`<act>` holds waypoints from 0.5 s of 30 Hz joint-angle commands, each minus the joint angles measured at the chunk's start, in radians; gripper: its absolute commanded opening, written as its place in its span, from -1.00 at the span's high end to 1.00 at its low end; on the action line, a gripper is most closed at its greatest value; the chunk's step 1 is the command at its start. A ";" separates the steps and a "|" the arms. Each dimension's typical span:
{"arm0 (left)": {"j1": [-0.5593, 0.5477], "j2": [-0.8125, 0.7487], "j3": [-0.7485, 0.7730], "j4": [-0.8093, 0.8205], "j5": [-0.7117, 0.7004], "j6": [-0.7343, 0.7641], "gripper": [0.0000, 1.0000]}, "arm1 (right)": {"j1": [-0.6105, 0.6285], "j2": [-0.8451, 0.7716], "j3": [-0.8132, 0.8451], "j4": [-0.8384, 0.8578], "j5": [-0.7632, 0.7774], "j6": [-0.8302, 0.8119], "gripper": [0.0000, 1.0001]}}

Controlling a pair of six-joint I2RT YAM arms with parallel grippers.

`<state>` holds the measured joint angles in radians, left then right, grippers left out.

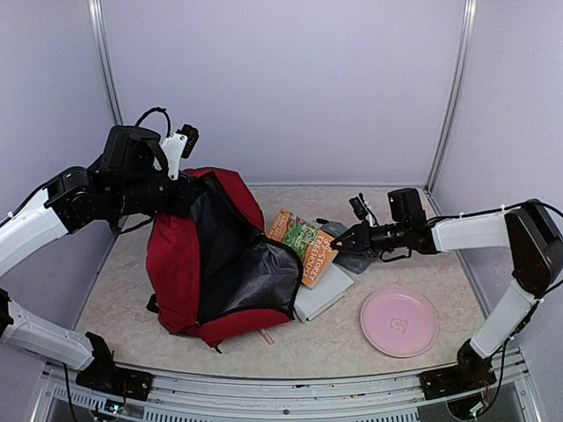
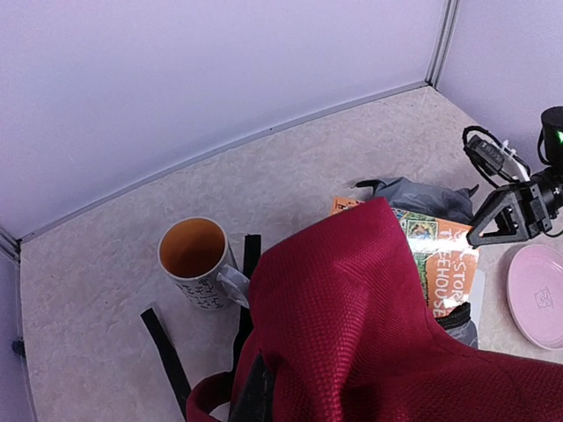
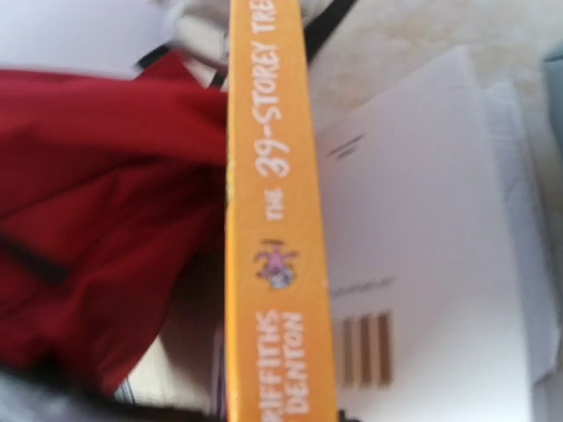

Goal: Pack the student bag
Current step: Pick up the book, then place the book on the book.

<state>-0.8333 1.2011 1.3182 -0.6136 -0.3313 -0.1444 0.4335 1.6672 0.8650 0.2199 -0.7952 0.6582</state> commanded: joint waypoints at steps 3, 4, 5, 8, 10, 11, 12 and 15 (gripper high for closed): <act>0.014 -0.033 -0.006 0.011 0.017 0.030 1.00 | -0.014 -0.168 0.010 -0.436 -0.117 -0.269 1.00; 0.014 -0.034 -0.006 0.008 0.014 0.032 1.00 | -0.015 -0.183 0.003 -0.503 -0.114 -0.298 1.00; 0.014 -0.035 -0.007 0.006 0.012 0.032 1.00 | -0.016 -0.202 -0.005 -0.563 -0.105 -0.324 1.00; 0.017 -0.033 -0.008 0.008 0.006 0.038 1.00 | -0.026 -0.267 -0.041 -0.684 -0.092 -0.363 1.00; 0.019 -0.022 -0.017 0.024 0.014 0.040 1.00 | -0.042 -0.289 -0.064 -0.715 -0.088 -0.381 1.00; 0.019 -0.014 -0.025 0.036 0.028 0.038 1.00 | -0.052 -0.290 -0.076 -0.714 -0.079 -0.382 1.00; 0.019 -0.003 -0.034 0.051 0.056 0.037 1.00 | -0.062 -0.283 -0.088 -0.698 -0.065 -0.374 1.00; 0.019 0.025 -0.071 0.107 0.149 0.018 1.00 | -0.079 -0.228 -0.117 -0.607 -0.049 -0.328 0.94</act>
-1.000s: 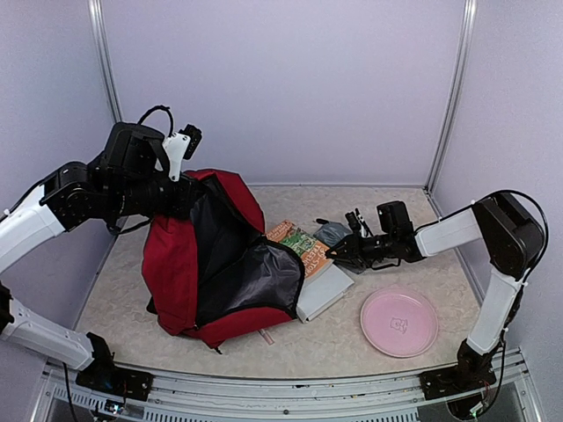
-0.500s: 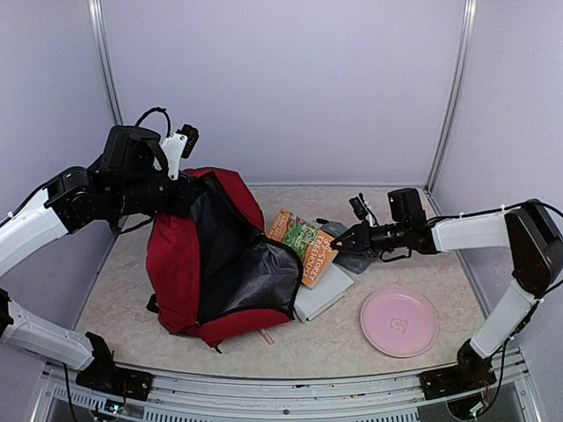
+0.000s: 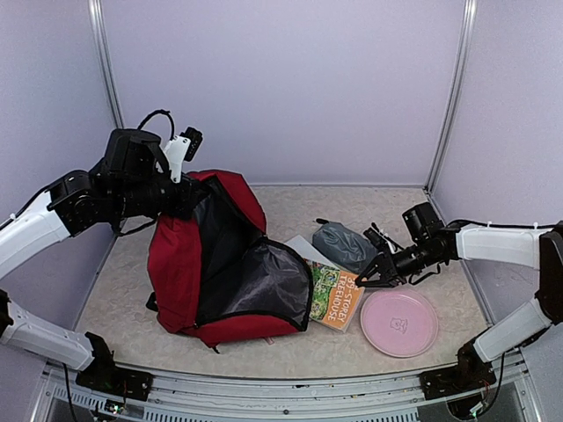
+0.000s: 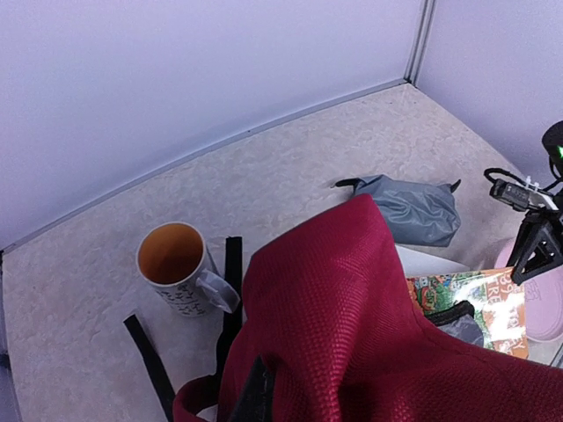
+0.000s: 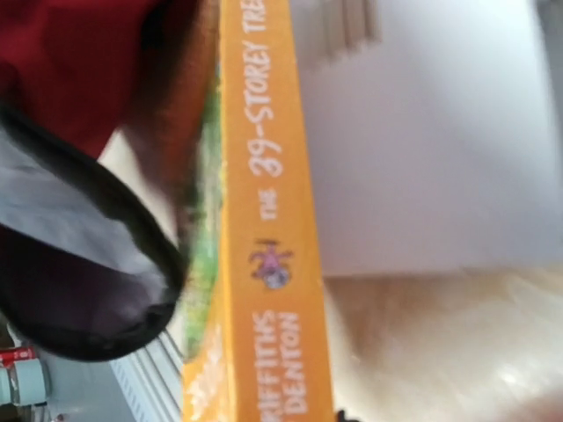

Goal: Pack the student bag
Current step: Place the book on the book.

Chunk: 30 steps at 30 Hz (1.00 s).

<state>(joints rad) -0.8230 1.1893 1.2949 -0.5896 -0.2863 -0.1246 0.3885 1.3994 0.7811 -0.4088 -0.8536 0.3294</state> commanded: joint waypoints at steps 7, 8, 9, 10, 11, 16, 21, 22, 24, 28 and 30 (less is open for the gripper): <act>0.007 0.051 -0.129 0.159 0.191 -0.053 1.00 | -0.037 0.082 -0.069 0.152 0.068 0.099 -0.15; 0.007 0.052 -0.135 0.163 0.197 -0.055 1.00 | -0.037 0.074 -0.085 0.175 0.063 0.119 -0.23; 0.007 0.052 -0.142 0.169 0.201 -0.057 1.00 | -0.037 0.064 -0.107 0.203 0.055 0.167 -0.29; 0.007 0.050 -0.150 0.176 0.205 -0.059 1.00 | -0.037 0.051 -0.132 0.239 0.045 0.203 -0.33; 0.007 0.049 -0.156 0.183 0.210 -0.061 1.00 | -0.036 0.038 -0.161 0.271 0.040 0.240 -0.53; 0.007 0.048 -0.166 0.196 0.223 -0.061 1.00 | -0.012 -0.024 -0.294 0.466 0.048 0.419 -0.69; 0.007 0.050 -0.165 0.198 0.233 -0.061 1.00 | 0.027 0.023 -0.286 0.554 0.044 0.457 -0.66; 0.007 0.048 -0.166 0.199 0.234 -0.062 1.00 | 0.036 0.028 -0.286 0.581 0.039 0.466 -0.64; 0.007 0.043 -0.170 0.202 0.234 -0.064 1.00 | 0.054 0.039 -0.286 0.642 0.025 0.492 -0.59; 0.007 0.041 -0.175 0.211 0.235 -0.064 1.00 | 0.089 0.068 -0.279 0.750 -0.002 0.545 -0.57; 0.007 0.043 -0.177 0.216 0.246 -0.065 1.00 | 0.102 0.072 -0.284 0.811 -0.014 0.576 -0.53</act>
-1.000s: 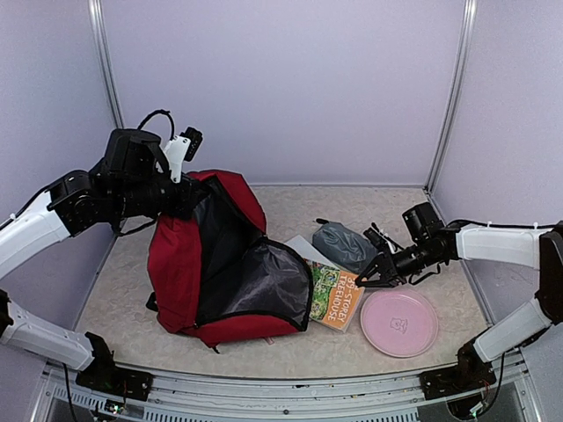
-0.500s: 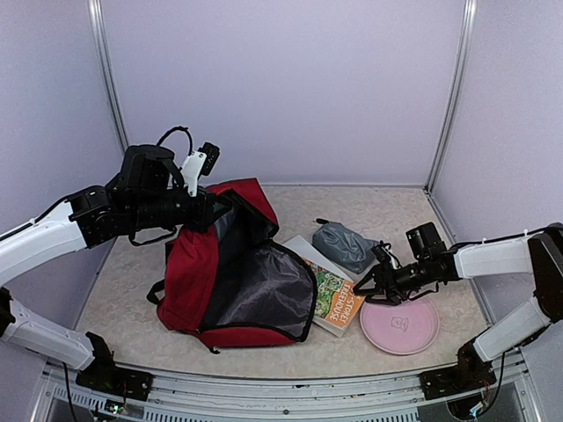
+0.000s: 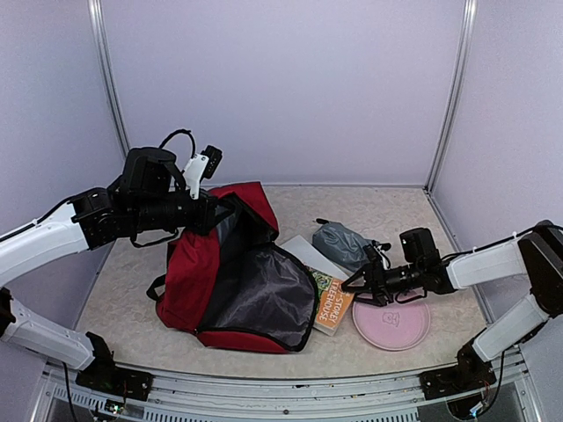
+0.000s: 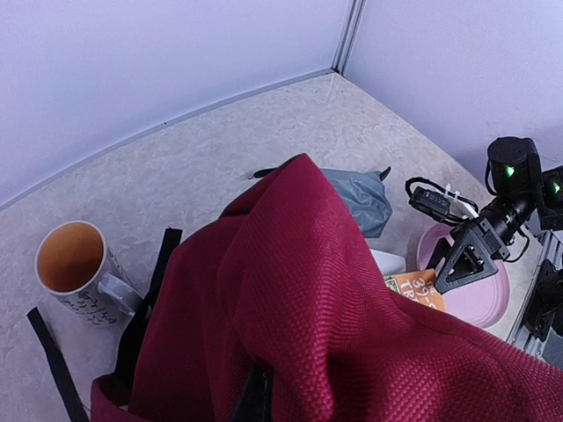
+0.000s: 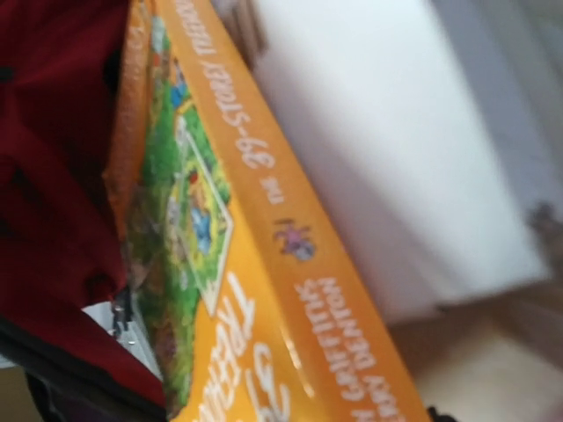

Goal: Pack the student bag
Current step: Place the book on the book, then pick up the book.

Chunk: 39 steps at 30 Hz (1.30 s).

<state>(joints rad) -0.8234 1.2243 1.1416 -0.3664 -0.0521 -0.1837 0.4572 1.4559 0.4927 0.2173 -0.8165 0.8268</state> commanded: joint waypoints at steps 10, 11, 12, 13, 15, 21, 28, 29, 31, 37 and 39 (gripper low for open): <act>0.021 0.012 -0.077 0.046 0.002 0.009 1.00 | 0.091 0.084 -0.002 0.347 0.004 0.157 -0.47; 0.026 0.020 -0.080 0.051 0.003 0.005 1.00 | 0.094 0.098 -0.004 0.351 0.017 0.159 -0.45; 0.028 0.029 -0.083 0.056 0.010 0.002 1.00 | 0.101 0.106 -0.005 0.357 0.024 0.161 -0.42; 0.030 0.037 -0.086 0.065 0.021 -0.002 1.00 | 0.108 0.114 -0.004 0.364 0.025 0.163 -0.40; 0.030 0.050 -0.102 0.091 0.055 -0.009 1.00 | 0.130 0.133 0.007 0.364 0.028 0.154 -0.35; 0.029 0.056 -0.151 0.177 0.145 -0.054 1.00 | 0.203 0.225 0.031 0.466 -0.023 0.166 -0.24; 0.029 0.036 -0.160 0.188 0.162 -0.065 1.00 | 0.221 0.265 0.052 0.544 -0.033 0.198 0.54; 0.029 0.031 -0.154 0.178 0.156 -0.063 1.00 | 0.220 0.251 0.056 0.525 -0.038 0.187 0.78; 0.029 0.013 -0.144 0.155 0.140 -0.055 1.00 | 0.216 0.202 0.074 0.434 -0.040 0.140 1.00; 0.029 -0.029 -0.085 0.042 0.021 -0.019 1.00 | 0.126 -0.063 0.155 -0.044 0.030 -0.079 1.00; 0.029 -0.034 -0.074 0.023 0.005 -0.012 1.00 | 0.063 -0.176 0.215 -0.228 0.100 -0.152 1.00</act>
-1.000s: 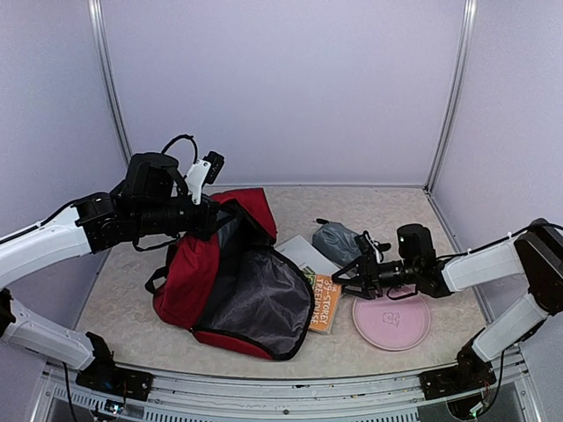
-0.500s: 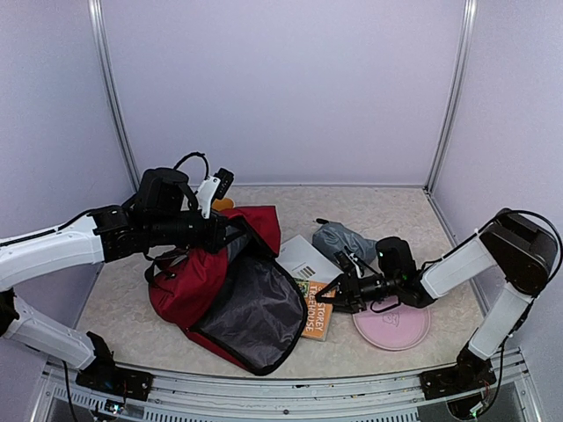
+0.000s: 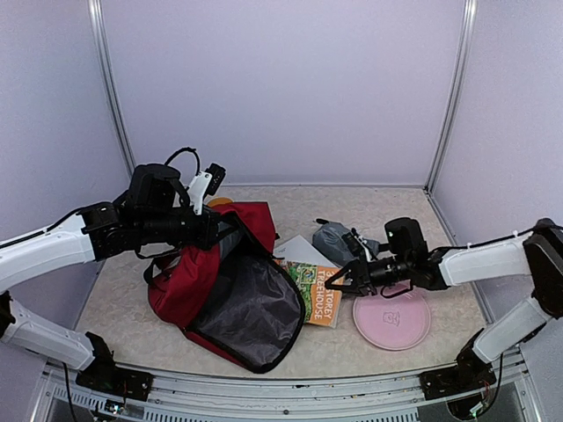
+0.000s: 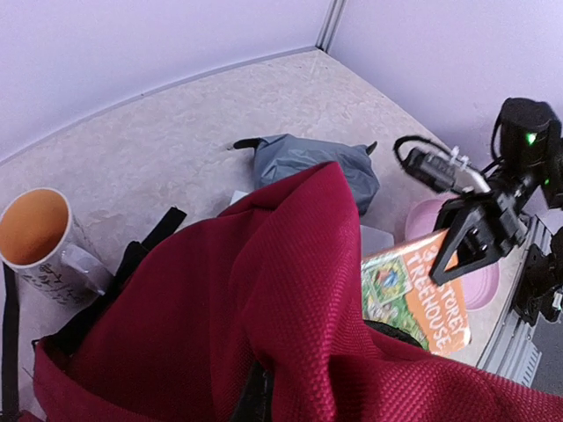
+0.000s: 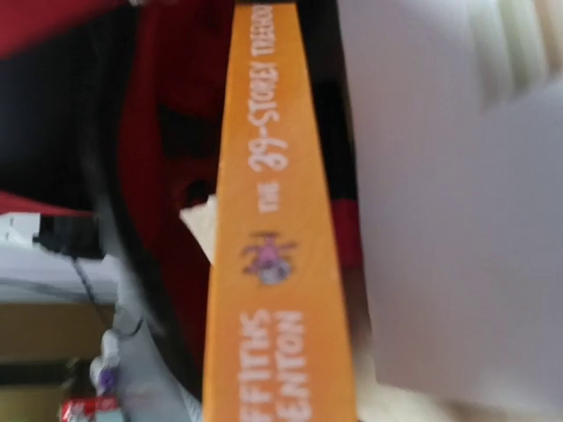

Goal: Pack the student bag
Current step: Pick up the book, then place the book in the largest pocket of the bag.

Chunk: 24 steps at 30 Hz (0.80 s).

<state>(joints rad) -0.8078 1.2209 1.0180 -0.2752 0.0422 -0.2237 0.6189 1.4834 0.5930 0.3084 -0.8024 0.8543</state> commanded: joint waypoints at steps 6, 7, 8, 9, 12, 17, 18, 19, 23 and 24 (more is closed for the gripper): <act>0.013 -0.020 0.089 -0.075 -0.107 0.035 1.00 | -0.168 -0.389 0.295 -0.645 0.145 -0.377 1.00; 0.013 -0.014 0.099 -0.076 -0.110 0.038 1.00 | -0.166 -0.391 0.324 -0.679 0.077 -0.416 1.00; 0.013 -0.007 0.107 -0.078 -0.109 0.042 1.00 | -0.158 -0.396 0.344 -0.697 0.010 -0.435 1.00; 0.013 -0.002 0.115 -0.078 -0.110 0.043 1.00 | -0.138 -0.411 0.354 -0.687 -0.074 -0.437 1.00; 0.013 0.017 0.134 -0.083 -0.110 0.042 1.00 | -0.067 -0.441 0.324 -0.566 -0.235 -0.349 1.00; 0.002 0.028 0.151 -0.075 -0.102 0.041 1.00 | 0.057 -0.397 0.183 -0.302 -0.280 -0.173 1.00; -0.003 0.028 0.154 -0.074 -0.101 0.042 1.00 | 0.075 -0.365 0.155 -0.217 -0.283 -0.107 1.00; -0.008 0.027 0.159 -0.073 -0.102 0.042 1.00 | 0.094 -0.321 0.138 -0.138 -0.281 -0.058 1.00; -0.030 0.024 0.174 -0.075 -0.107 0.034 1.00 | 0.144 -0.109 0.195 0.072 -0.228 0.040 1.00; -0.038 0.022 0.175 -0.074 -0.110 0.030 1.00 | 0.146 -0.057 0.210 0.134 -0.210 0.087 1.00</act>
<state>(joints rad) -0.8215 1.2495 1.1408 -0.3943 -0.0528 -0.1936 0.7422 1.2865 0.7433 0.0868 -1.0313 0.7658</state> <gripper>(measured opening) 0.069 0.217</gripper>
